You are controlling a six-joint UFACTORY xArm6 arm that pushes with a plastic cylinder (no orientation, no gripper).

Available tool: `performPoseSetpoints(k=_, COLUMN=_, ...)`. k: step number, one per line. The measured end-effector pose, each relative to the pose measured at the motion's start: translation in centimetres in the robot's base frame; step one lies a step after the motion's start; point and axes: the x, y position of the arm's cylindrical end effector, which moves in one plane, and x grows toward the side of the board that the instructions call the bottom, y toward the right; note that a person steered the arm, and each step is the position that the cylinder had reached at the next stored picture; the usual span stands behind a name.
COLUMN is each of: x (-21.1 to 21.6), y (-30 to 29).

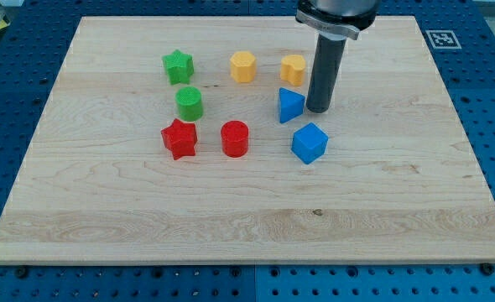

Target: Slightly move the blue cube close to the red circle

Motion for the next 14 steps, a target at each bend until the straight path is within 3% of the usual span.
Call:
performPoseSetpoints(k=2, x=0.0, y=3.2)
performPoseSetpoints(k=4, x=1.4, y=10.6)
performPoseSetpoints(k=6, x=6.6, y=4.3)
performPoseSetpoints(k=10, x=7.3, y=0.4)
performPoseSetpoints(k=14, x=7.3, y=5.5)
